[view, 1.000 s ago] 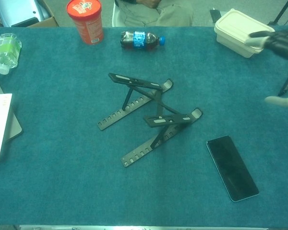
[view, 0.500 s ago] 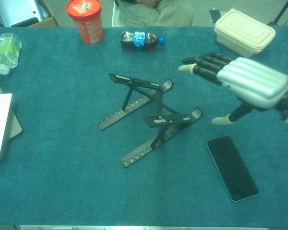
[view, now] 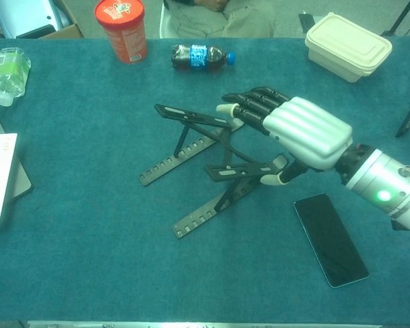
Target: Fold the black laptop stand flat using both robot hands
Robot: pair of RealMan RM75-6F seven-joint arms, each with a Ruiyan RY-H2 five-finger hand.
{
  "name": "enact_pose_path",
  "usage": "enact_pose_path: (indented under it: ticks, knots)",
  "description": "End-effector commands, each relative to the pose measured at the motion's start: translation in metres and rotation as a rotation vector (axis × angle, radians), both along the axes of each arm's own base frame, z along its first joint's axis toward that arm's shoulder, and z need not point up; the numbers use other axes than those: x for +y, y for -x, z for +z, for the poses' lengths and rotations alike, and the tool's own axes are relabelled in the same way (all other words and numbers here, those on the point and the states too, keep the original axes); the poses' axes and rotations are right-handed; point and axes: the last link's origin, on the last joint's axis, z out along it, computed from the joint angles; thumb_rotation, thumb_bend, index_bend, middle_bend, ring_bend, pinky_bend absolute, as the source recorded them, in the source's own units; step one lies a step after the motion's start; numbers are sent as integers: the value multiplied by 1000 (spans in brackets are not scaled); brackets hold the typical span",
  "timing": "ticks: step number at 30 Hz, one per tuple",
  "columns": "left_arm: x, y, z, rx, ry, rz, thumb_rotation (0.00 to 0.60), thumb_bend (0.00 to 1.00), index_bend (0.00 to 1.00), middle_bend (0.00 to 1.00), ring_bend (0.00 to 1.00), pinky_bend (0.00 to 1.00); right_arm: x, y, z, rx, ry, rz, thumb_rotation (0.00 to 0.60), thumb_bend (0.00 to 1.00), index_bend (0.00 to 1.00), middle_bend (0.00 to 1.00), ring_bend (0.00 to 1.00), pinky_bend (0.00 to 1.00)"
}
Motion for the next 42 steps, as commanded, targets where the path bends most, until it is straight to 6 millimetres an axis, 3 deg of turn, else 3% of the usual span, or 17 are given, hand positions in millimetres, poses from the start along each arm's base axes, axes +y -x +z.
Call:
enact_pose_path:
  ticks: [1, 19, 42]
  knots:
    - [0, 1, 0, 0, 3, 5, 600, 357, 185, 149, 44, 19, 0, 0, -4, 9, -4, 6, 600, 0, 0, 0, 0, 0]
    - [2, 6, 1, -5, 16, 15, 600, 358, 185, 148, 44, 19, -19, -5, -37, 62, 70, 68, 600, 0, 0, 0, 0, 0]
    - [12, 6, -3, 4, 34, 40, 600, 358, 185, 149, 44, 19, -95, -26, -41, 114, 174, 36, 600, 0, 0, 0, 0, 0]
